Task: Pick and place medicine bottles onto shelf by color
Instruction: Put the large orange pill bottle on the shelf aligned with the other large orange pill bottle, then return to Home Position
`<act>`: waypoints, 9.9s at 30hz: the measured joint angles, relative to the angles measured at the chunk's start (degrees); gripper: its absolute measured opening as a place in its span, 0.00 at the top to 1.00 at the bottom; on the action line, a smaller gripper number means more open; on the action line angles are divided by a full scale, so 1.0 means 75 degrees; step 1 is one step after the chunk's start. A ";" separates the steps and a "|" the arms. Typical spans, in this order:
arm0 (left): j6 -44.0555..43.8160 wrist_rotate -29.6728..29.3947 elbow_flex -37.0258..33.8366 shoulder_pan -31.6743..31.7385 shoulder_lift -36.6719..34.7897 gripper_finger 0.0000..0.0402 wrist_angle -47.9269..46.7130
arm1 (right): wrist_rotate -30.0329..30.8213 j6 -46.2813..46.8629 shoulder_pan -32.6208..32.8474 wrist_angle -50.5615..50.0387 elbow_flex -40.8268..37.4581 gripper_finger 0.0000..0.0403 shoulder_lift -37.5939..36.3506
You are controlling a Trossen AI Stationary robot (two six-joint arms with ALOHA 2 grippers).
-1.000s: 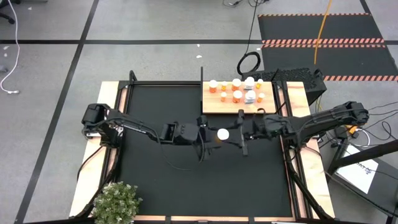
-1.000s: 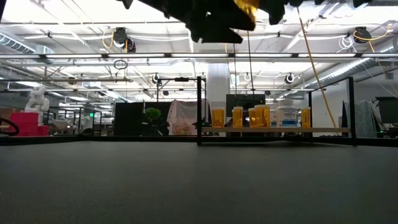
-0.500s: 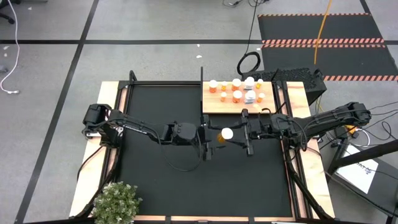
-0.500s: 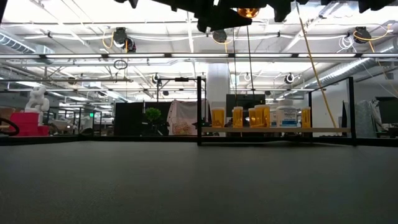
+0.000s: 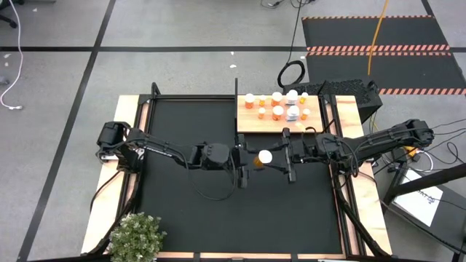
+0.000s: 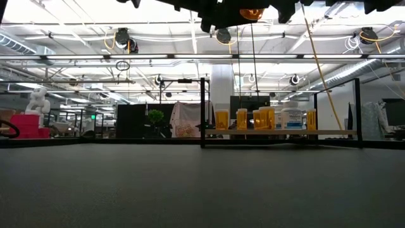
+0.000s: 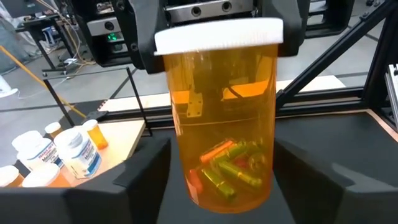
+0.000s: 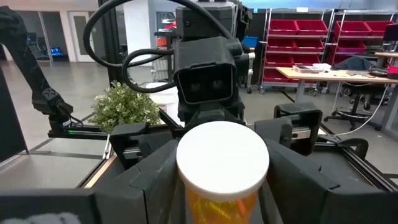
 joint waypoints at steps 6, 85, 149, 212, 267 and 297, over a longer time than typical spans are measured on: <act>-0.0052 0.0032 0.0000 0.0063 0.0000 0.49 -0.0006 | 0.0022 -0.0010 0.0000 -0.0001 0.0000 0.47 0.0003; -0.0066 0.0020 0.0003 0.0268 -0.0318 0.53 -0.3998 | 0.0864 0.0262 -0.0026 -0.3370 0.1862 0.47 0.2372; -0.0868 -0.2137 -0.0010 0.0775 -0.2226 0.17 -0.7881 | -0.0227 -0.0796 -0.2918 -0.8261 0.5460 0.47 0.3012; -0.1545 -0.2168 -0.0839 0.1285 -0.3171 0.17 -0.8387 | -0.0612 -0.4395 -0.5082 -1.2404 1.0633 0.47 0.8527; -0.1417 -0.1839 -0.0839 0.1285 -0.3171 0.17 -0.8006 | -0.0606 -0.3979 -0.5046 -1.1727 0.9976 0.28 0.7410; -0.0706 -0.1497 -0.0839 0.1174 -0.3110 0.17 -0.5958 | 0.0224 -0.1387 -0.1743 -0.6011 0.0732 0.79 -0.1928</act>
